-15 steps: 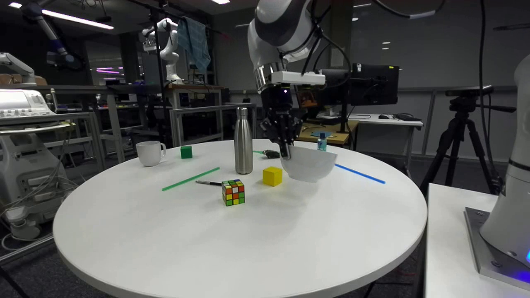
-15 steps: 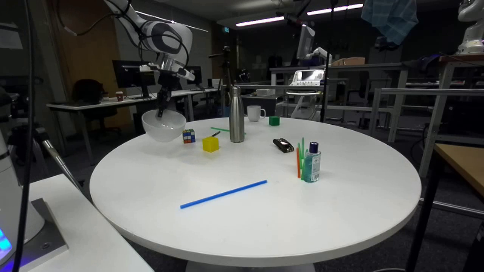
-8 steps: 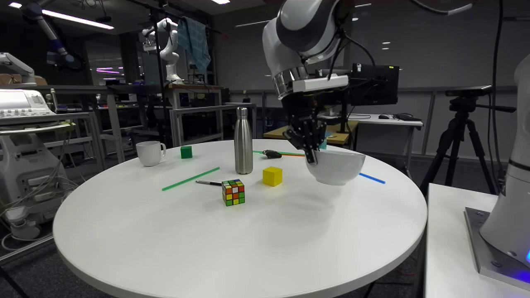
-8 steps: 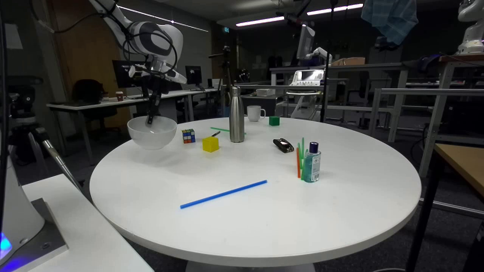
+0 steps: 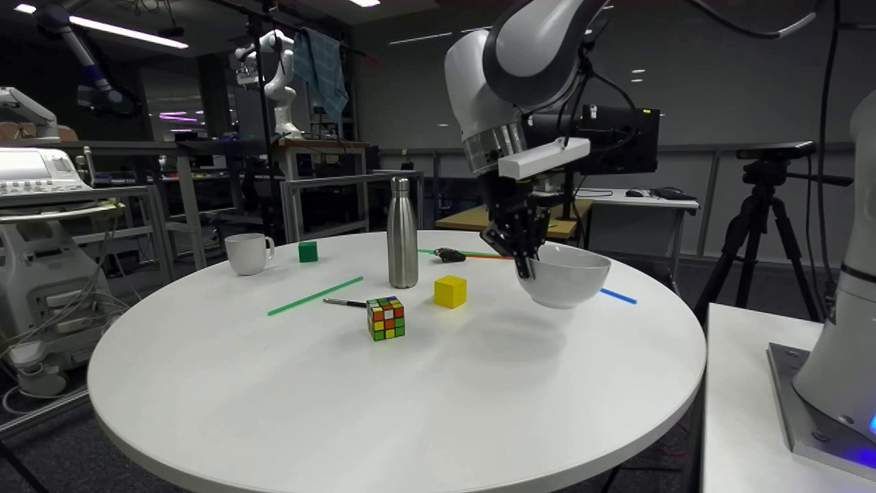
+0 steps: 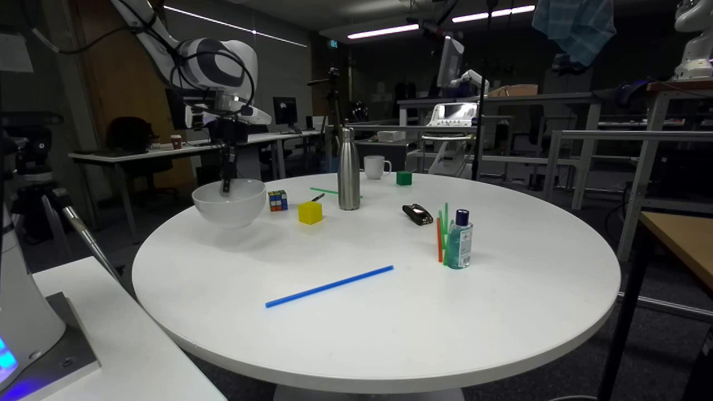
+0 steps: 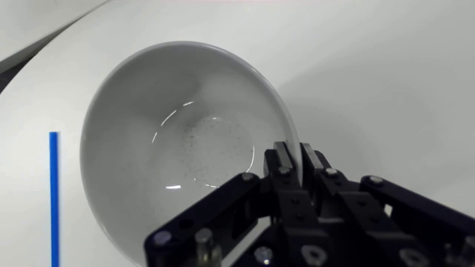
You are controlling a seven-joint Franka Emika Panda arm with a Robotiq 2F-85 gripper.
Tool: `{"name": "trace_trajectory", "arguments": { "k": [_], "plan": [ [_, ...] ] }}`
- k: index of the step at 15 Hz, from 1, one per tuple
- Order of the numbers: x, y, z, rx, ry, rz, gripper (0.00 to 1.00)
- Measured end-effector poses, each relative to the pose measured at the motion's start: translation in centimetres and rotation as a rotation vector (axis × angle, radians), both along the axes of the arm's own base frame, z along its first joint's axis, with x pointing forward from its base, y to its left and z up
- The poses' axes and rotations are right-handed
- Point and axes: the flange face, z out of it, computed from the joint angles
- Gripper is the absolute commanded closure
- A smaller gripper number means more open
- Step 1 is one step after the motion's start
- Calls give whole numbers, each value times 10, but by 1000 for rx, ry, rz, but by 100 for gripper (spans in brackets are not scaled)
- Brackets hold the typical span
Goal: Spill out the rubik's cube from the bowl to the table
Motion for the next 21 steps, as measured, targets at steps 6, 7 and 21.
{"name": "trace_trajectory", "arguments": {
  "k": [6,7,21],
  "plan": [
    [-3,-3,-6,-66,-31,-9,97],
    [-5,-4,-8,-76,-29,-12,97],
    [-12,-24,-52,-81,-8,-61,64]
  ]
}}
